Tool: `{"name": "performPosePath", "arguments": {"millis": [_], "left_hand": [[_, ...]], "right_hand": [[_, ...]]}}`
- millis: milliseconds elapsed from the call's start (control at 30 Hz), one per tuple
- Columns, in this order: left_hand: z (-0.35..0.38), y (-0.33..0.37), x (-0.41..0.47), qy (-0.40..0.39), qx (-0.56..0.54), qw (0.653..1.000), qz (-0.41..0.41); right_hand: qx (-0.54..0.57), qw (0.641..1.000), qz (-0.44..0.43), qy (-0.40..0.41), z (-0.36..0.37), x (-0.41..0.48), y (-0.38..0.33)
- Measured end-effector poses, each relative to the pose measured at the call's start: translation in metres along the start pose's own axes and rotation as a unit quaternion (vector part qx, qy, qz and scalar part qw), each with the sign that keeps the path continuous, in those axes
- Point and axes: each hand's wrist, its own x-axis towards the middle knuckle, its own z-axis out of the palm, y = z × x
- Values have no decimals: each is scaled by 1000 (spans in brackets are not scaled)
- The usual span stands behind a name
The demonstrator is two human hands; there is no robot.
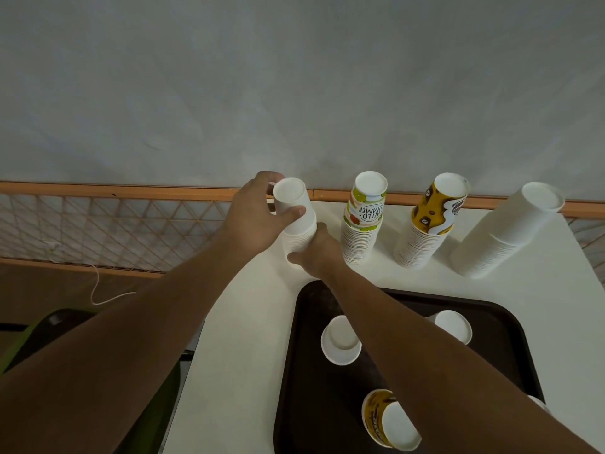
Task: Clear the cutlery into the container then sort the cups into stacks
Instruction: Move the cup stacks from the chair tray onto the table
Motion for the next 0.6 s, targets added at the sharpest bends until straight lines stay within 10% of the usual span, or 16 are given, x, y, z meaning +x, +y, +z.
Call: {"name": "performPosePath", "arguments": {"millis": [367, 600], "left_hand": [[24, -14, -23, -44, -96, 988, -111], [26, 9, -33, 117, -57, 991, -21]], "right_hand": [[-3, 1000, 10, -24, -10, -7, 13], [-37, 999, 1, -37, -34, -32, 11]]}}
